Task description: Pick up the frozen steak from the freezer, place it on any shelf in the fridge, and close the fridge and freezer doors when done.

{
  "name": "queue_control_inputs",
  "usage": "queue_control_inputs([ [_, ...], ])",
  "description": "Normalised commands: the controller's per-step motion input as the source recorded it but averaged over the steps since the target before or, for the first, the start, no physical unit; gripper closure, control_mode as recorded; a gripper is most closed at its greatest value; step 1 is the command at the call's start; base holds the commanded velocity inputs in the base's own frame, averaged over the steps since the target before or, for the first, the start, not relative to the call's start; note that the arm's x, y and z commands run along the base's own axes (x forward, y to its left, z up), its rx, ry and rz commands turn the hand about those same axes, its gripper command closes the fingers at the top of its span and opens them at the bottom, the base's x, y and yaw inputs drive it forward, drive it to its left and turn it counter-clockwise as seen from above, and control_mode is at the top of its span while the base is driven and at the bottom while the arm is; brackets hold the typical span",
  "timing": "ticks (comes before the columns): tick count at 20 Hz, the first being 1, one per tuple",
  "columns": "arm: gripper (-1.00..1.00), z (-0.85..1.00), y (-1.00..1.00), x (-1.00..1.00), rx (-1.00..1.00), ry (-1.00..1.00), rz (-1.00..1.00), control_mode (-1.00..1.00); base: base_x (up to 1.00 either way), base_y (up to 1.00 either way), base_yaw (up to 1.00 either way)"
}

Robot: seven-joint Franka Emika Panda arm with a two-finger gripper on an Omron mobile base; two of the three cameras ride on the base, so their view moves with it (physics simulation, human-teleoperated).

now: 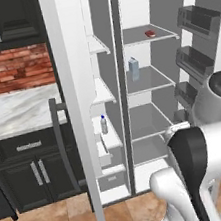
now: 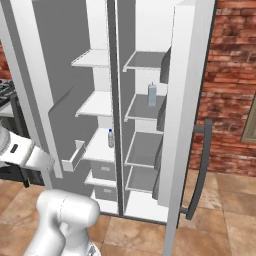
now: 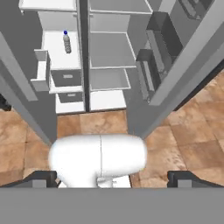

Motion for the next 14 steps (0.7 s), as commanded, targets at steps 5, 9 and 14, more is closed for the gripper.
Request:
queue_control_inputs([
  [5,-1.00,-0.02,1.00,0.00,-0.04,-0.35,-0.01,-1.00,0.00,0.00,0.00],
  [9,-1.00,-0.03,1.00,0.05,0.00,-0.40,-0.06,-1.00,0.00,0.00,0.00],
  [14,-1.00,-0.13,1.00,0.27,0.00,-0.39,-0.01,-1.00,0.00,0.00,0.00],
])
